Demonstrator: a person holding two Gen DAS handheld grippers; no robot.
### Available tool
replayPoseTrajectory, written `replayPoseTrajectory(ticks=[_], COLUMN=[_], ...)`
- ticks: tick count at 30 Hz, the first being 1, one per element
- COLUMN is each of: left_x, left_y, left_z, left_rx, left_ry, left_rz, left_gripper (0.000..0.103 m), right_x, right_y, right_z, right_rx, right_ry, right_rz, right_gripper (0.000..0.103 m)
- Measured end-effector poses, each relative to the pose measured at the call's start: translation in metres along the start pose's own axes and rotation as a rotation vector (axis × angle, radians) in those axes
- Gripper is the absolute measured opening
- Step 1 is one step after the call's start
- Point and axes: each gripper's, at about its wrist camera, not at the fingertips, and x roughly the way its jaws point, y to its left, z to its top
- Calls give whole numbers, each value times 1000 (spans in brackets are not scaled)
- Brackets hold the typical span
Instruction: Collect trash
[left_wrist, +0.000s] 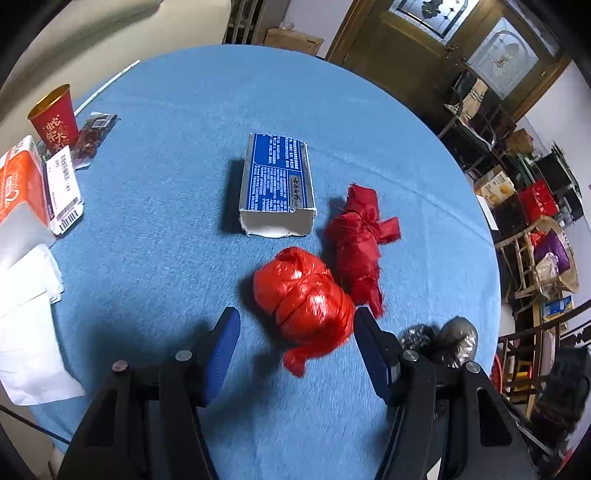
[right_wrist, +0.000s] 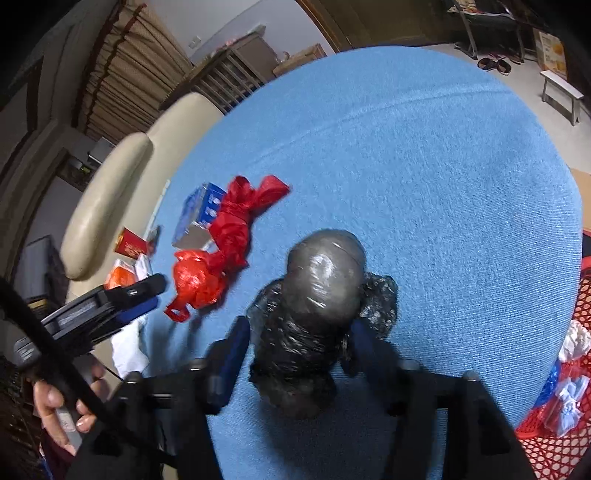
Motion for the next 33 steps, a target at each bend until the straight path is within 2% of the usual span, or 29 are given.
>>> replayPoseTrajectory(ticks=[7,8,9,11,13,22,28,33], left_x=[15,16,17,18,17,6,-12,-26], left_y=[-5,-4,-4,-4,-5,-6,-5,-7], left_z=[1,0,-1,-1,-2,-9,-21,-37], left_rx=[-8,-7,-5,1,11,48,77,127], left_ry=[2,-1,-3,-3,-11,-45,-66,-80], left_rz=[13,13,10,-5,-8,-5,27,45], left_gripper=[64,62,55,50,43,37,37,37], right_x=[-2,-1,1,5,9,8,6,8], right_y=[5,5,7,11,13,18,19,9], right_z=[-2,-2,-3,-5,-7,-6,-6,-3], right_rx=[-45,-50,-58,-76,-91,-122,-115,-34], right_ry=[-19,-17,-13,-5,4,-11,-2,27], right_rz=[-20,-21,-23,-35,-48,-74,-69,-36], right_gripper=[62,62,62,58,48,32,33,34])
